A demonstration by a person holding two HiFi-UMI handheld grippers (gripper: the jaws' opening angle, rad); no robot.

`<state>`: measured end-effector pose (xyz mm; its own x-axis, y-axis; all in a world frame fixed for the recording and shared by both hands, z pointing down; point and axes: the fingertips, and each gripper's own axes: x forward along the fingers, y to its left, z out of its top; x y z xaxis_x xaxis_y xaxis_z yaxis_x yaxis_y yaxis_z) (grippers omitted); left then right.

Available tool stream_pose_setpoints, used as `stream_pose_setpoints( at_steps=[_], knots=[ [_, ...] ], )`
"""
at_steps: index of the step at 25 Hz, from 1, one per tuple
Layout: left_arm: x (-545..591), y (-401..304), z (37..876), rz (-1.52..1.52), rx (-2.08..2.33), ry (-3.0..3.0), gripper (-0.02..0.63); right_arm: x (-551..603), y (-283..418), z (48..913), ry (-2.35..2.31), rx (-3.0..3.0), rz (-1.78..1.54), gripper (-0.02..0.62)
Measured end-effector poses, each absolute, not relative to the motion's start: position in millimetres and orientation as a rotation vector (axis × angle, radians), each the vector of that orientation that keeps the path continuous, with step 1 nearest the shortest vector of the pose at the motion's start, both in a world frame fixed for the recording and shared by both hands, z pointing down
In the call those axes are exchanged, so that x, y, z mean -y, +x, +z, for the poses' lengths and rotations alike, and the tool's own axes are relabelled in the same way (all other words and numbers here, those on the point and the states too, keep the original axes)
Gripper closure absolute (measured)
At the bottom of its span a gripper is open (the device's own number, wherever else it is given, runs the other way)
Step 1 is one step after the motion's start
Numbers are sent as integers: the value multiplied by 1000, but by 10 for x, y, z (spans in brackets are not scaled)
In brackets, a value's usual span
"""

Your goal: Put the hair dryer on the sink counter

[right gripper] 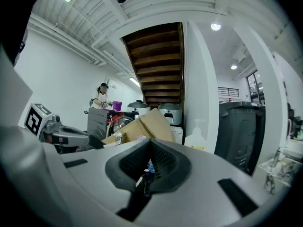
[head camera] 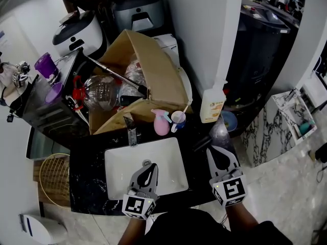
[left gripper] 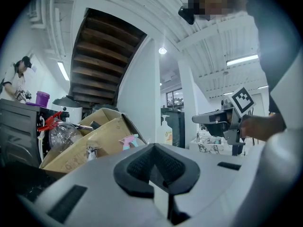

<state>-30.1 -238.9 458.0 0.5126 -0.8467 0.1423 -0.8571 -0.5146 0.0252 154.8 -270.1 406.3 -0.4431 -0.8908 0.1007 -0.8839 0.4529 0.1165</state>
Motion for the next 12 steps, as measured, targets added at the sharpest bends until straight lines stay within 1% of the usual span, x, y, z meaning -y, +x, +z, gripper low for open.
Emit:
stream_pose_setpoints(
  at_steps=[5,12],
  knots=[
    [2395,-271,4604,147,1488,2667,609,2699,1539,4118,1544,2523,-95,597],
    [2416,-311,4552,210,1520,2664,609,2696,1531,4198,1513,2494,-97,597]
  ],
)
